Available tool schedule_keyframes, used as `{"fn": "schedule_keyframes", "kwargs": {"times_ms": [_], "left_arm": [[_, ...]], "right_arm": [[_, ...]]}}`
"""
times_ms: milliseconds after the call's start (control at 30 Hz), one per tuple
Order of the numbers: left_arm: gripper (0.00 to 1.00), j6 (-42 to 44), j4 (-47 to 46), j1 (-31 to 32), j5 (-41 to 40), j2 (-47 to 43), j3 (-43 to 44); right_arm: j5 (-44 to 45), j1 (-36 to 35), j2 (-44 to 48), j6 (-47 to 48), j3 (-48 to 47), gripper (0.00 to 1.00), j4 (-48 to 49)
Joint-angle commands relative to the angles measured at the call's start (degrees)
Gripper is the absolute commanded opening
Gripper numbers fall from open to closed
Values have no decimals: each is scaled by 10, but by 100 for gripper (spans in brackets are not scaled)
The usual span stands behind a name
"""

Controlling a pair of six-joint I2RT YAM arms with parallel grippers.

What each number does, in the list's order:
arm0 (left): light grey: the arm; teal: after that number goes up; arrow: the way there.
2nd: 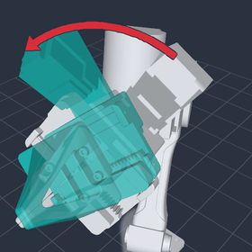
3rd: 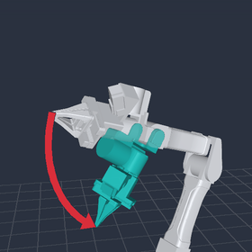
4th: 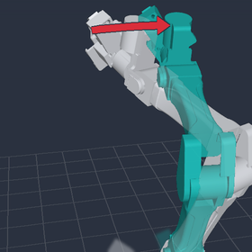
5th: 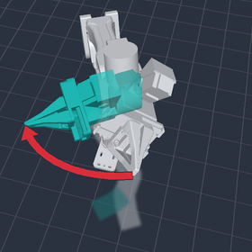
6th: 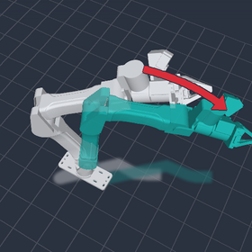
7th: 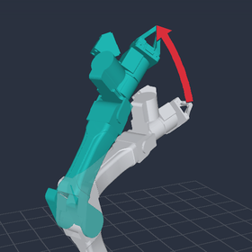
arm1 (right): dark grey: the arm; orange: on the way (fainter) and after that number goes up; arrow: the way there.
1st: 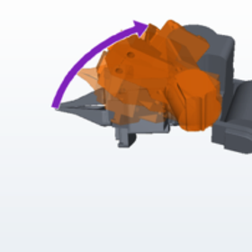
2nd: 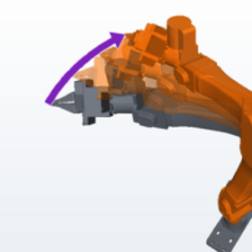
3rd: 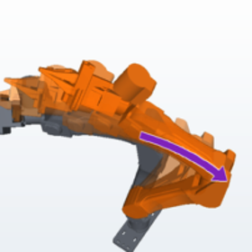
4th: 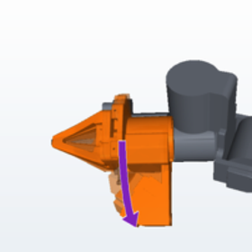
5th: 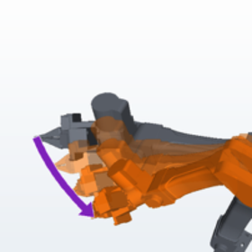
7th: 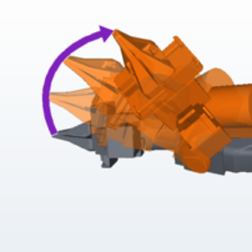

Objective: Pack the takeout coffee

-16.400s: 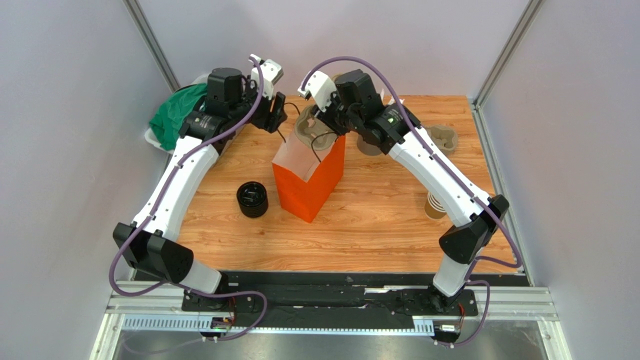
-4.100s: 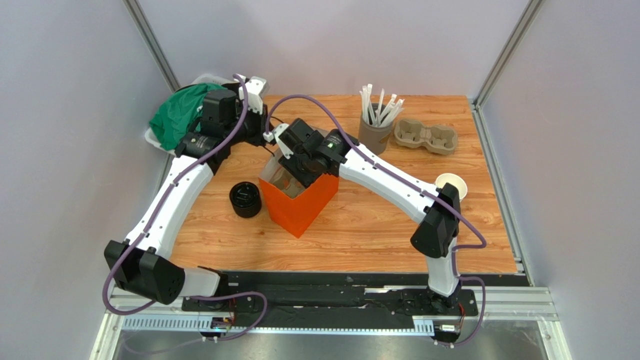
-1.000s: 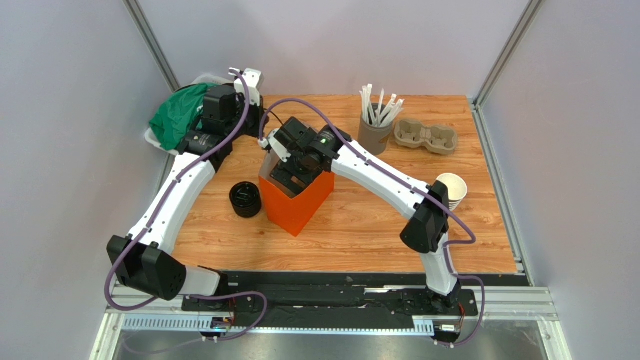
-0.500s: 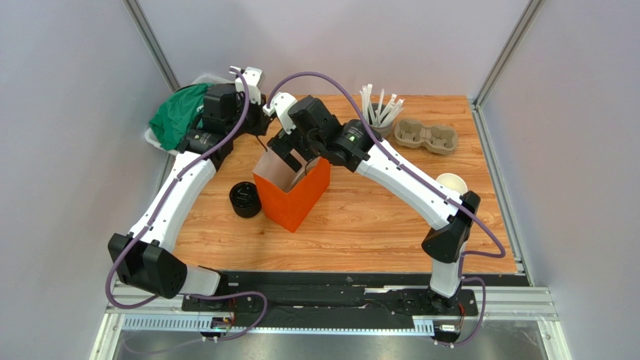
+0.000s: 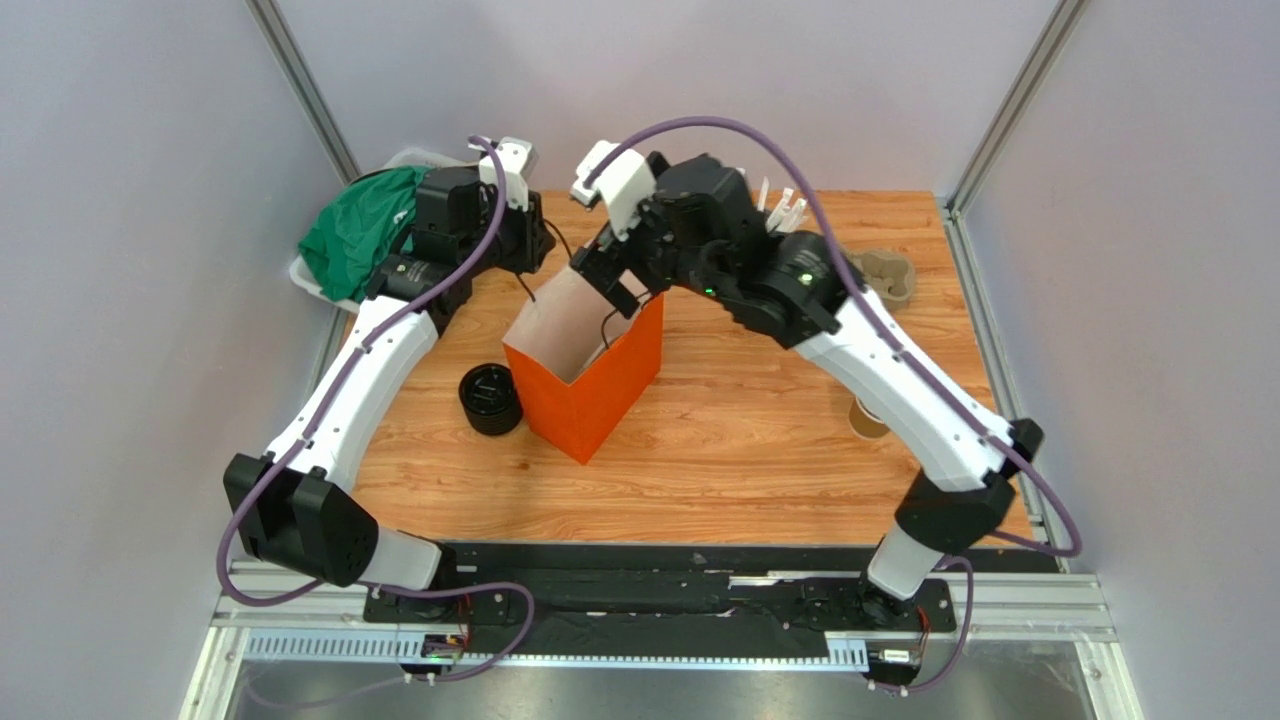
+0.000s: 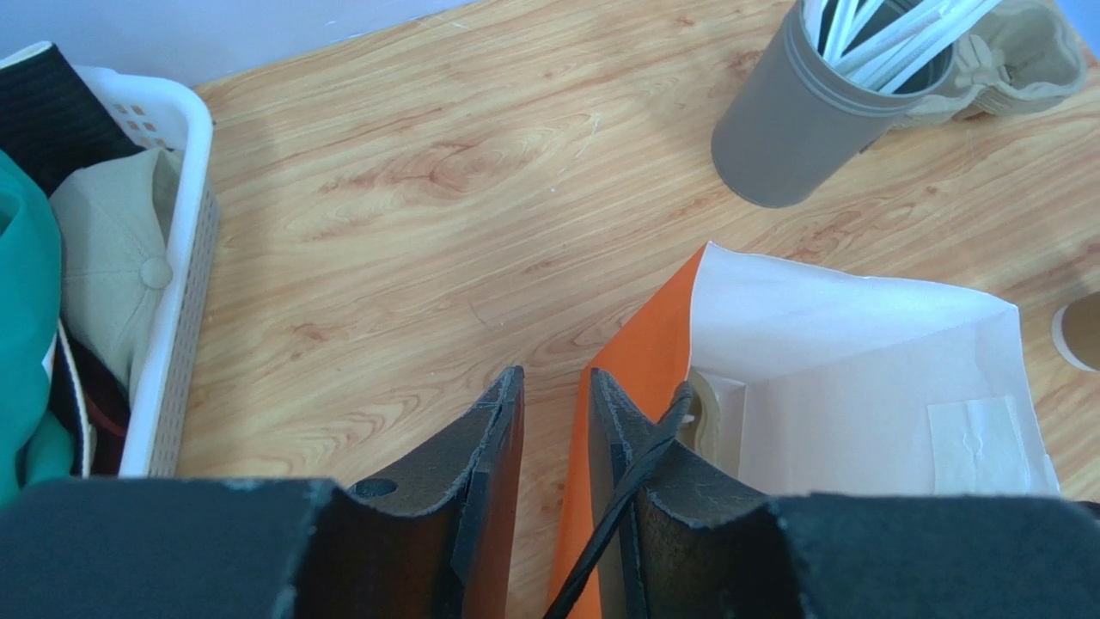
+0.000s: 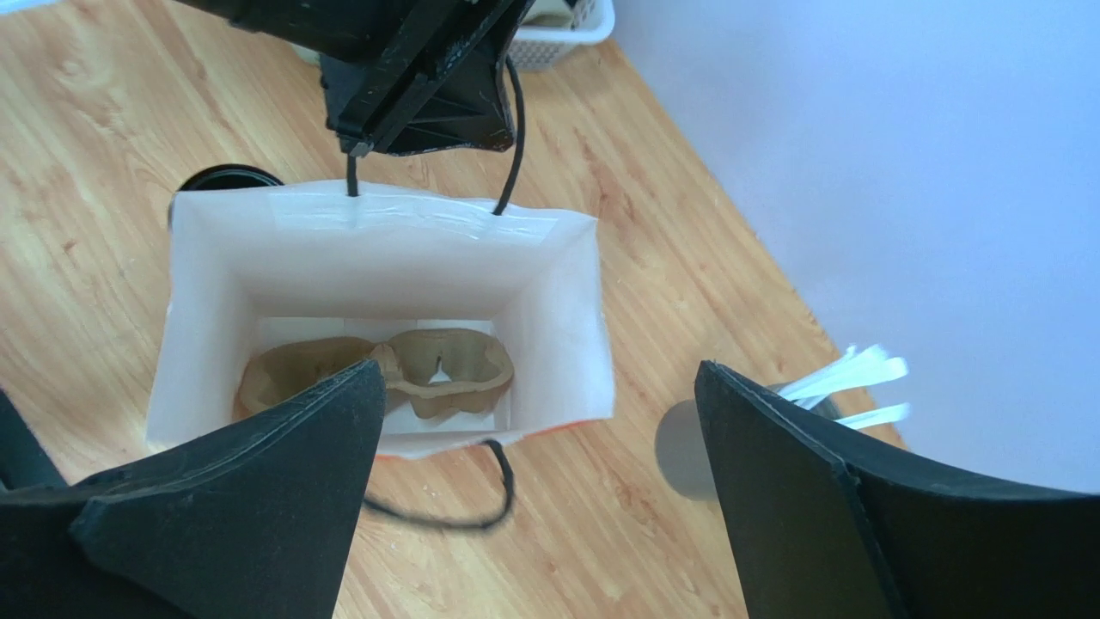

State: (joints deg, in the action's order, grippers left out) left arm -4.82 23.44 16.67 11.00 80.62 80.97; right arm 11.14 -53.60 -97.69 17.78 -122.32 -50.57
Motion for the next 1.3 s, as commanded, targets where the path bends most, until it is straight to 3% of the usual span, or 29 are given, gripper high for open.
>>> {"fn": "schedule_keyframes", "kwargs": {"times_ms": [0, 200, 533, 633, 733, 767, 867, 1033, 1267], "left_arm": [[34, 4, 0, -2, 16, 1, 28], [33, 11, 16, -2, 17, 8, 42], [31, 31, 60, -2, 39, 31, 80], [27, 31, 66, -2, 41, 35, 82], [22, 33, 69, -1, 46, 39, 87], [16, 32, 71, -1, 47, 41, 90], [3, 32, 81, -1, 52, 47, 105], [0, 37, 93, 0, 60, 55, 154], [0, 47, 114, 13, 64, 82, 258]], "right_arm": [[-96, 20, 78, 66, 17, 97, -36], [-167, 48, 116, 88, 123, 93, -16], [-207, 60, 94, 118, 148, 83, 1], [-213, 62, 90, 119, 147, 67, 1], [-230, 65, 93, 119, 146, 40, -1], [-233, 65, 94, 119, 143, 27, -4], [-235, 66, 100, 115, 138, 7, -7], [-211, 66, 107, 96, 108, 0, -1], [-158, 67, 100, 73, 36, 0, 0]]}}
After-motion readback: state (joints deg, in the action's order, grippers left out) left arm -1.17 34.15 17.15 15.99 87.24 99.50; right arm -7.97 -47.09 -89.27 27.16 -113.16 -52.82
